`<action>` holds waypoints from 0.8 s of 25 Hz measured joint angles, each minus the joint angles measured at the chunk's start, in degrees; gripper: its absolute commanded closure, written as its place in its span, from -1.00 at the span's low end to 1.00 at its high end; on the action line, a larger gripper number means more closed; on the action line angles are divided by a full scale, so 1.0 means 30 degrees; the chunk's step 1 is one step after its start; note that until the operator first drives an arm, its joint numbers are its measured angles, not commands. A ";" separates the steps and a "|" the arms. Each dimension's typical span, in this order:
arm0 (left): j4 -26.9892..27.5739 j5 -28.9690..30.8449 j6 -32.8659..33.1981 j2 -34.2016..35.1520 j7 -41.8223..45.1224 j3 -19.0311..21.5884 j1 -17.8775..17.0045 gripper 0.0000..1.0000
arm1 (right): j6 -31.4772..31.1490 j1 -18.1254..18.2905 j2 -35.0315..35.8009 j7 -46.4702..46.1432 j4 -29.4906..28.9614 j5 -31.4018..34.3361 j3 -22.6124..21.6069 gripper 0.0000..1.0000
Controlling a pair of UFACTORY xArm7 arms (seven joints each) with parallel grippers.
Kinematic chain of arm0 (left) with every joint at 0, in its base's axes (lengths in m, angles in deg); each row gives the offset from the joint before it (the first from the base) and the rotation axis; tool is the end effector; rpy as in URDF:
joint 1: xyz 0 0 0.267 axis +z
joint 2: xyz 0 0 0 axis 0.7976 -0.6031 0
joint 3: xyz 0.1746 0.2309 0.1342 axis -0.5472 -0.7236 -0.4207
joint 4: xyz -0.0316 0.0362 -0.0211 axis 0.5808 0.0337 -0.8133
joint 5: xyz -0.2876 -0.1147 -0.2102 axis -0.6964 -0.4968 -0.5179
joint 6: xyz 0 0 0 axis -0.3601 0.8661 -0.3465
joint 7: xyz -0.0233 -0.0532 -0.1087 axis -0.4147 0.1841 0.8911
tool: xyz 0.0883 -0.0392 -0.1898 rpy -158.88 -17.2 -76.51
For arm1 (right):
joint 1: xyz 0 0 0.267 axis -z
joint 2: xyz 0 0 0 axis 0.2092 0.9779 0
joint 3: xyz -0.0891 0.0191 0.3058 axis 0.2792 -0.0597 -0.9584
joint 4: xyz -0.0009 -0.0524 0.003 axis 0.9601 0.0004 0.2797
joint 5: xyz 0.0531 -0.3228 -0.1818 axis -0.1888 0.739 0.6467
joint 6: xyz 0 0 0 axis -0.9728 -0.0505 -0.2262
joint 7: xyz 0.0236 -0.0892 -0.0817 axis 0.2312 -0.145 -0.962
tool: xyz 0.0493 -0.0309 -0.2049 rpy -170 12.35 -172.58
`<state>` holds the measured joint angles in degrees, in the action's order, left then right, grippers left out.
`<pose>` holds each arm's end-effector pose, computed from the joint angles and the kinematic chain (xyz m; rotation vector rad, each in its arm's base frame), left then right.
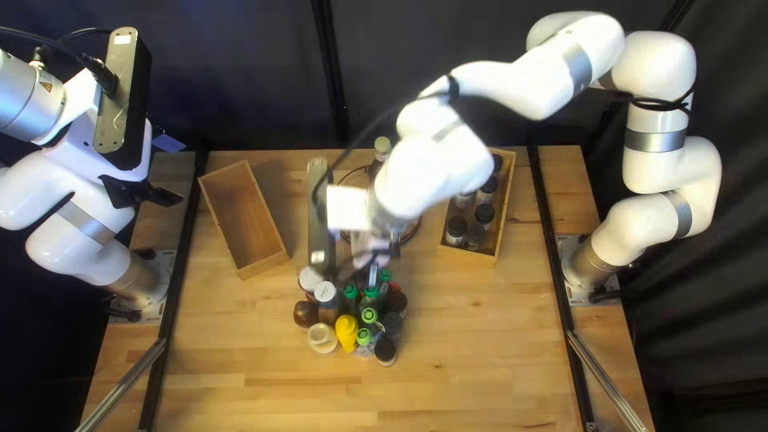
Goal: Separate condiments, baby food and spices and place it in 3 different racks/containers
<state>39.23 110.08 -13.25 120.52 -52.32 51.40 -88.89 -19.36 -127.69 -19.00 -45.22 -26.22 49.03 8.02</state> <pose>0.3118 0.0188 0.4407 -2.9960 -0.1529 -0.7092 0.6095 0.1196 0.2379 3.0646 0.1650 0.6293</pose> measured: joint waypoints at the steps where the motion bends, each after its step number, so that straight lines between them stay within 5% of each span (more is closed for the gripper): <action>1: 0.0000 0.0000 0.0000 0.0000 0.0000 0.0000 0.0000 -1.00 | 0.0192 -0.0507 -0.0041 0.0129 -0.0081 0.0156 0.0471 -1.00; 9: 0.0000 0.0000 0.0000 0.0000 0.0000 0.0000 0.0000 -1.00 | 0.0954 -0.2997 -0.1139 0.0263 -0.0849 0.1059 0.3269 -1.00; 15: 0.0000 0.0000 0.0000 0.0000 0.0000 0.0000 0.0000 -1.00 | 0.1100 -0.3605 -0.2065 -0.0241 -0.1357 0.1363 0.4363 -1.00; 20: 0.0000 0.0000 0.0000 0.0000 0.0000 0.0000 0.0000 -1.00 | 0.1123 -0.3977 -0.2535 -0.0479 -0.1722 0.1443 0.4823 -0.58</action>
<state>39.23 110.08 -13.25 120.51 -52.32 51.40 -88.89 -16.00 -139.62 -26.61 -46.65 -31.39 53.36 22.49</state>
